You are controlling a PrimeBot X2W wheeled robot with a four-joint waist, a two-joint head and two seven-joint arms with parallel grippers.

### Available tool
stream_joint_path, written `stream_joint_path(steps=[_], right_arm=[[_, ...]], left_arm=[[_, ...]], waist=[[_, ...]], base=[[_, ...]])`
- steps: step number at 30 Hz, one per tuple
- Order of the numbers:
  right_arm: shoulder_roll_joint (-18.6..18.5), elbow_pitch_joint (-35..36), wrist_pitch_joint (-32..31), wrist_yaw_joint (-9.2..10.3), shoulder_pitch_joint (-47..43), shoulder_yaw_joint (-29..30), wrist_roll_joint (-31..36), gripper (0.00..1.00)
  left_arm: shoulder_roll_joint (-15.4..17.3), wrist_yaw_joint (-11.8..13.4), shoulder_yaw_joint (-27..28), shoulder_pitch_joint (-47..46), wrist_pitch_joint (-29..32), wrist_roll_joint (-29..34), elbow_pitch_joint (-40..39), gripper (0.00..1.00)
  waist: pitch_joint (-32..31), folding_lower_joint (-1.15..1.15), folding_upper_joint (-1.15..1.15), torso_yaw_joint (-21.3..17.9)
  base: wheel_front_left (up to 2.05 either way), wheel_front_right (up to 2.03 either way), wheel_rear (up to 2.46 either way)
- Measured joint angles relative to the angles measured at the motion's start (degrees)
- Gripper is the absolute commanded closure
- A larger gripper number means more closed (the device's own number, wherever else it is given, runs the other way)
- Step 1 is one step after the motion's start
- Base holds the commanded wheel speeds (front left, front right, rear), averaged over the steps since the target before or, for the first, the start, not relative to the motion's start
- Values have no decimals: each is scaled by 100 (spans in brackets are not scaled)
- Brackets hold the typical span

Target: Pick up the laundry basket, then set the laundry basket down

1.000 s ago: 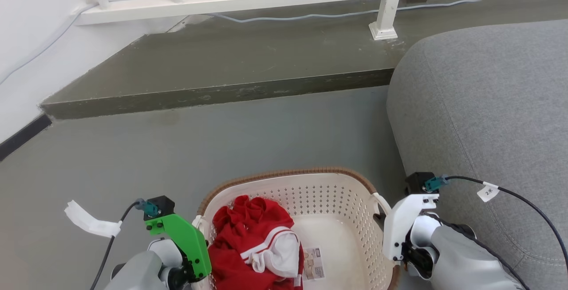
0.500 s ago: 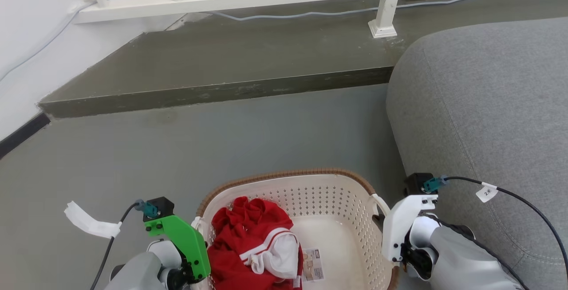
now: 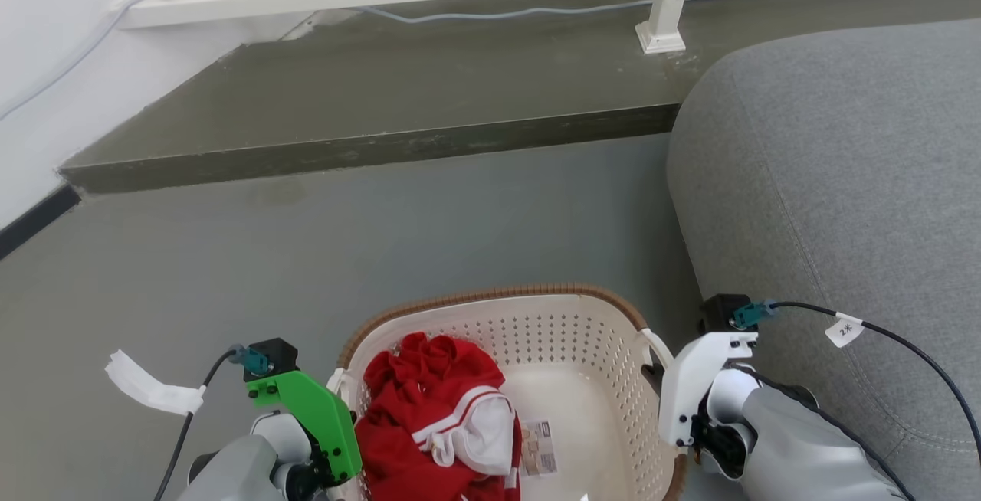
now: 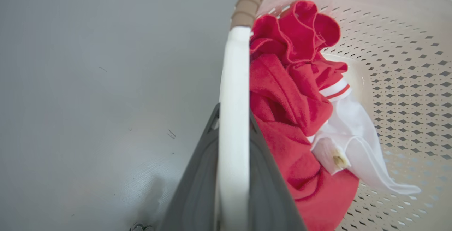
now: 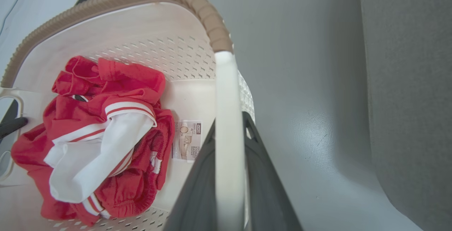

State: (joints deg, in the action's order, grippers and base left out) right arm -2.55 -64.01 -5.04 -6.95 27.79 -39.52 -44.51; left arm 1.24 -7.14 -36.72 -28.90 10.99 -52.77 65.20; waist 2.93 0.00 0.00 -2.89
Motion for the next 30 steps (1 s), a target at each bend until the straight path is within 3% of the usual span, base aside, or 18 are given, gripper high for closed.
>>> stream_joint_path(steps=[15,30], right_arm=[[14,-23,385,-2,409,38,0,100],[-56,-29,1025,-1,1062,58,130,100]], left_arm=[[60,-42,-13,-355,-483,60,-35,100],[64,18,-12,-1007,-1167,258,-118,100]], waist=[[406,0,0,-10],[1282,0,0,19]], base=[[0,0,0],[0,0,0]])
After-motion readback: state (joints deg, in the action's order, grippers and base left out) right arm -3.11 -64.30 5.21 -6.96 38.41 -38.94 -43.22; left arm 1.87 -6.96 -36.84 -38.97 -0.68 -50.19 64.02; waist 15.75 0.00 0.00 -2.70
